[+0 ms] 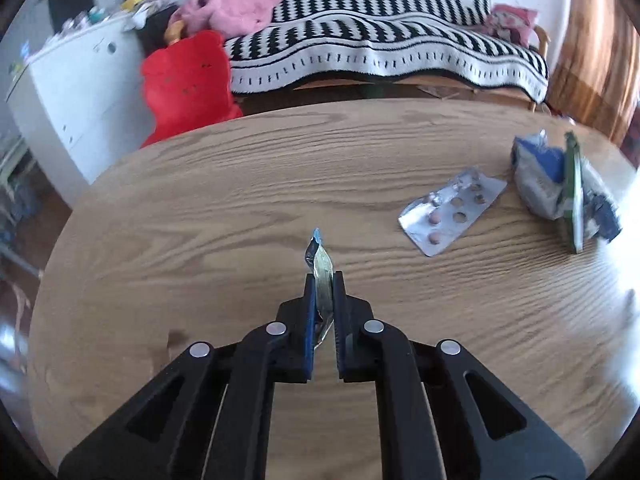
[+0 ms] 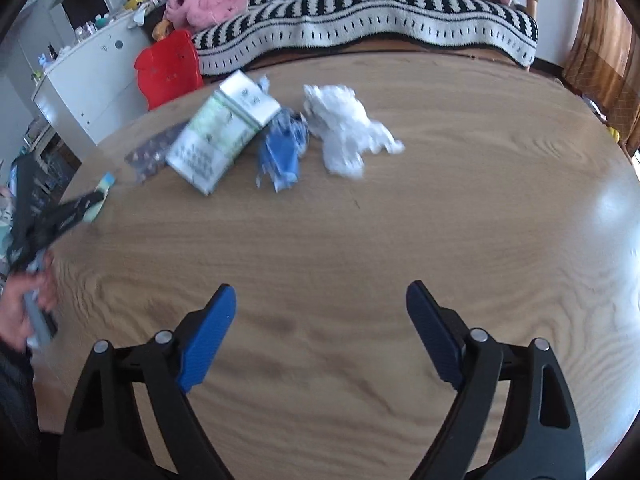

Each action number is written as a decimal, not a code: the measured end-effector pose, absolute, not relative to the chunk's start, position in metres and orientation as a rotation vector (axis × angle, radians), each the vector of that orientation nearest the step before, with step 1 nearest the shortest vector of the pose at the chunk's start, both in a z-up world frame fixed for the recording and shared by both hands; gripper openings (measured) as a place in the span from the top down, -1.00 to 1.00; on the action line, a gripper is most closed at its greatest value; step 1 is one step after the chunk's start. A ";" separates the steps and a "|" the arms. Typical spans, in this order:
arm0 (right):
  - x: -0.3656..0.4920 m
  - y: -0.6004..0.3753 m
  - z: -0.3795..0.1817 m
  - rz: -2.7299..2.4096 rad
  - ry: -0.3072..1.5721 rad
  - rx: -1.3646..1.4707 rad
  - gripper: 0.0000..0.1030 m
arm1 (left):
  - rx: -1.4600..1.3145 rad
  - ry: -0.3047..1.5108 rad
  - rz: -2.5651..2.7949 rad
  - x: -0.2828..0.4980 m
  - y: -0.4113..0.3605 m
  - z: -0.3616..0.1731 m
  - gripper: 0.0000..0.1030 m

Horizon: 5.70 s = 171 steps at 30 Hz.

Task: Collect trash
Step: 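Grasp a small silver wrapper with the left tool while the right tool grasps blue crumpled paper, then carry the silver wrapper and blue paper over the black trash bin, then open the right tool to drop the blue paper while the left tool drops the wrapper, then move both open tools back over the table, then grasp the silver pill blister pack with the left tool while the right tool grasps white tissue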

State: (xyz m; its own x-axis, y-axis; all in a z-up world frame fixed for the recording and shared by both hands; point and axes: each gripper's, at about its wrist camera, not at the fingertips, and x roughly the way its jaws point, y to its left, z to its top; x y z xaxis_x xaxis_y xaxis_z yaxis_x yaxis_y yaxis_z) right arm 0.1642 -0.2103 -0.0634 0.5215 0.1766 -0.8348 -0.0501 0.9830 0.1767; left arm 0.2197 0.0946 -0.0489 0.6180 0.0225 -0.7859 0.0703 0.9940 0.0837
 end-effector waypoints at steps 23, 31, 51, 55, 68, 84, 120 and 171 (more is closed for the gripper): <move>0.163 -0.215 -0.037 0.088 1.022 0.092 0.54 | 0.102 0.896 -0.217 0.139 -0.034 -0.003 0.87; 0.037 -0.300 -0.022 -0.006 0.976 0.161 0.54 | 0.117 0.882 -0.421 0.081 -0.132 0.010 0.87; -0.196 -0.576 -0.074 -0.469 0.954 0.458 0.54 | 0.293 0.866 -0.925 -0.055 -0.405 -0.031 0.87; -0.214 -0.604 -0.094 -0.512 0.993 0.500 0.54 | 0.312 0.882 -0.991 -0.073 -0.445 -0.046 0.87; -0.222 -0.642 -0.153 -0.535 1.161 0.638 0.54 | 0.353 0.919 -1.067 -0.092 -0.498 -0.079 0.87; -0.217 -0.647 -0.148 -0.547 1.123 0.650 -0.48 | 0.348 0.943 -1.081 -0.082 -0.504 -0.083 0.87; -0.225 -0.646 -0.085 -0.638 0.965 0.668 -0.59 | 0.307 0.991 -1.126 -0.082 -0.502 -0.095 -0.74; 0.155 -0.245 -0.070 0.098 1.062 0.017 -0.72 | 0.290 0.892 -0.343 0.295 0.008 -0.071 0.28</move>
State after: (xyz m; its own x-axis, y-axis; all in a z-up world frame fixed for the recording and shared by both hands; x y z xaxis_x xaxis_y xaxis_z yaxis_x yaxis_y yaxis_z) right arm 0.1550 -0.2449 -0.0699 0.4828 0.0888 -0.8712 -0.0723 0.9955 0.0614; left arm 0.2954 0.0079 -0.0713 0.5797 -0.1696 -0.7970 0.4076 0.9073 0.1034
